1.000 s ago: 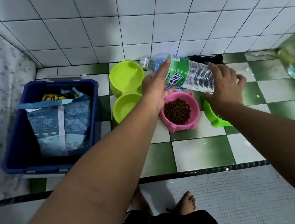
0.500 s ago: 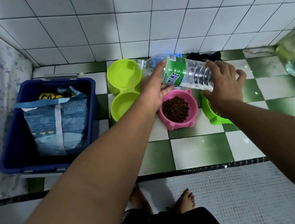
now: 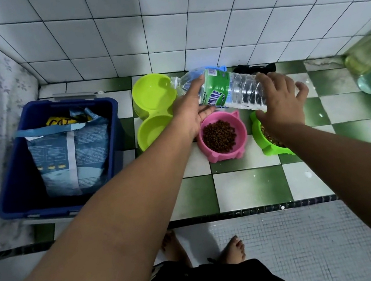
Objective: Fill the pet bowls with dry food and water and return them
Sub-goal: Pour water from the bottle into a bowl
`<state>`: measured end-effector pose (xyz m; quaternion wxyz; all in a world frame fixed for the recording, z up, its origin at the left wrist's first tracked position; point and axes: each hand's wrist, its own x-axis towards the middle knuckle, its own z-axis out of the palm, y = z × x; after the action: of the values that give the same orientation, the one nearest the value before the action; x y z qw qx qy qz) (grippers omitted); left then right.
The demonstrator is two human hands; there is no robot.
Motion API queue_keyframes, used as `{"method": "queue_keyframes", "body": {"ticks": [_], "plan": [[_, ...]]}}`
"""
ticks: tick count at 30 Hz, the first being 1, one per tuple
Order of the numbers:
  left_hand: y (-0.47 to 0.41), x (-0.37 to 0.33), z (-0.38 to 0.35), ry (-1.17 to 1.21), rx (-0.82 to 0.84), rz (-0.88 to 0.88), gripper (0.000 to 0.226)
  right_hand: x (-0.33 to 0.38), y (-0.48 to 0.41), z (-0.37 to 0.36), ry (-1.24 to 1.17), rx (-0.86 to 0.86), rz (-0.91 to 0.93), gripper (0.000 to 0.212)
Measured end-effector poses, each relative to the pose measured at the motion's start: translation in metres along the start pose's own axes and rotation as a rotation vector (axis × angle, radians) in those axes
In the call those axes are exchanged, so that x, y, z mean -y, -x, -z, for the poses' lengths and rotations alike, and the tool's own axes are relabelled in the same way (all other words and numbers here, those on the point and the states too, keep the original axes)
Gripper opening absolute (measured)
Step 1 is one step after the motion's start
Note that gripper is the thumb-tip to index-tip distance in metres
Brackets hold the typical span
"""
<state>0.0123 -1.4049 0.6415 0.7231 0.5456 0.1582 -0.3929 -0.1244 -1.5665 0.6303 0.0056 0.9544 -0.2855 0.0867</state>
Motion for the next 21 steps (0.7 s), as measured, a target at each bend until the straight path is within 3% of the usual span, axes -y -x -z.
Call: {"method": "queue_keyframes", "body": {"ticks": [7,14,21], "plan": [[-0.0064,0.0027,0.0016,0.010,0.000,0.016,0.032,-0.0007,-0.0002,-0.0003,0.016,-0.002,0.006,0.090],[-0.0072,0.0001,0.0050,0.020,-0.023,0.010,0.049,0.0032,-0.0002,0.0005,0.021,-0.007,0.031,0.091],[-0.0092,0.0021,0.0059,0.022,-0.010,0.023,0.049,0.0028,0.0009,0.0024,0.020,-0.008,0.030,0.090]]}}
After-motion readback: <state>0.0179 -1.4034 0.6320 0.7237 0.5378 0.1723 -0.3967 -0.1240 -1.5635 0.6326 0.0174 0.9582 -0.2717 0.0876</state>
